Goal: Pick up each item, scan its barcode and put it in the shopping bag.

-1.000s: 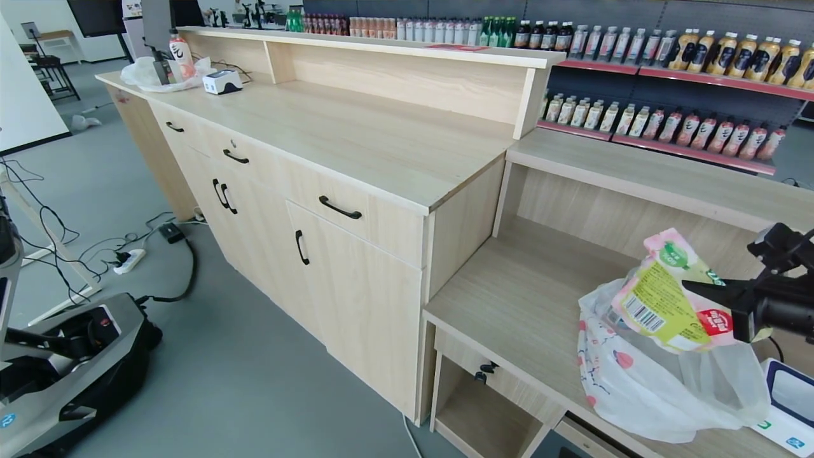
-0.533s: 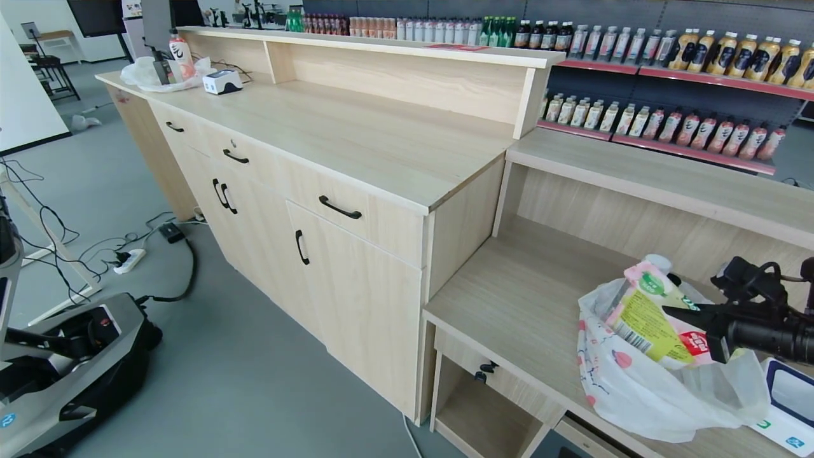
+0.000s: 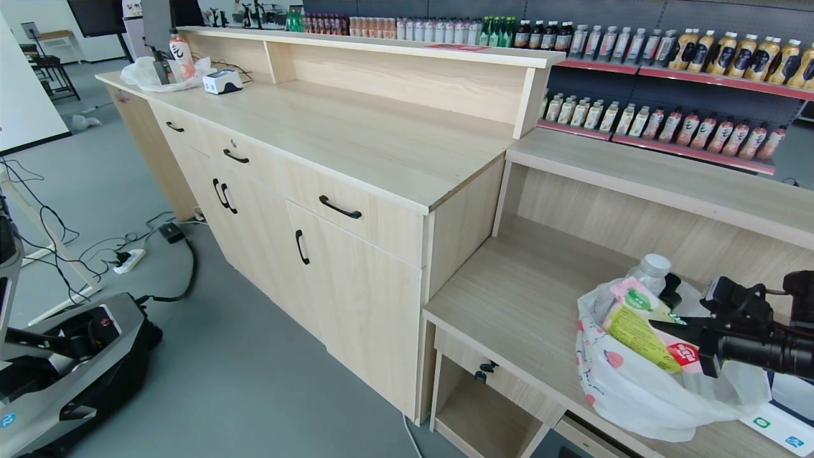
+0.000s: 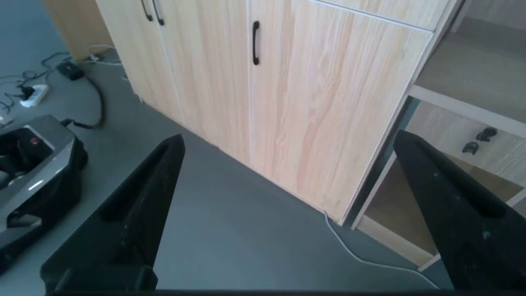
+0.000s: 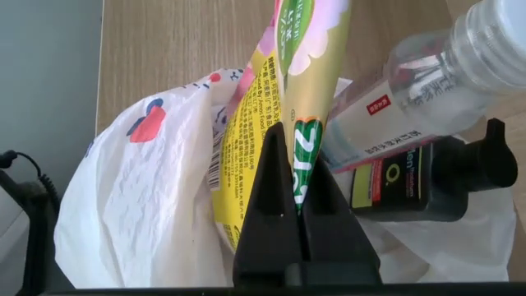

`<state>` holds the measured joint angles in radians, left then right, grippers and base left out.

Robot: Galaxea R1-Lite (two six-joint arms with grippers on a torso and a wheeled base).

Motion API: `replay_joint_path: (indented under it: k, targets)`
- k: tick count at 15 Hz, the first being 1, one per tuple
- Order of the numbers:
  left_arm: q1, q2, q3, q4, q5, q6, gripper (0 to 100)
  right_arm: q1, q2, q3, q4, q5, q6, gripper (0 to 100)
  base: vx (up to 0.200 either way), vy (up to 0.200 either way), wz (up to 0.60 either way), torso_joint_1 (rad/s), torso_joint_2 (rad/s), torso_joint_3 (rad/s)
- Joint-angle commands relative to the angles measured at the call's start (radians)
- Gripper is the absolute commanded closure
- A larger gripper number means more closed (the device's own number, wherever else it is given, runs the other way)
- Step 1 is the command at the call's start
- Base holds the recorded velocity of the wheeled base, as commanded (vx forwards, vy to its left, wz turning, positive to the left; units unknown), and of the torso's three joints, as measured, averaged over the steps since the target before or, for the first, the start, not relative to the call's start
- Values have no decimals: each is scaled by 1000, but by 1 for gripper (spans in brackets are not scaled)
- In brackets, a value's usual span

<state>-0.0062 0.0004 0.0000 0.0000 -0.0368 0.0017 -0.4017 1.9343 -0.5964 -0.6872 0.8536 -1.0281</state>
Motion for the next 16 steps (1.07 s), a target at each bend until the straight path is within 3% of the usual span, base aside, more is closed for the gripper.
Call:
replay_joint_path:
  k: [1,6,16]
  targets:
    - [0,1,0,0,0,0,0,-8,34,-2,0,2,-26,100,0,0,0,0,0,0]
    - [0,1,0,0,0,0,0,-23,94,-6,0,70,-79,100,0,0,0,0,0,0]
    - [0,1,0,0,0,0,0,-23,135,-33,0,70,-101,100,0,0,0,0,0,0]
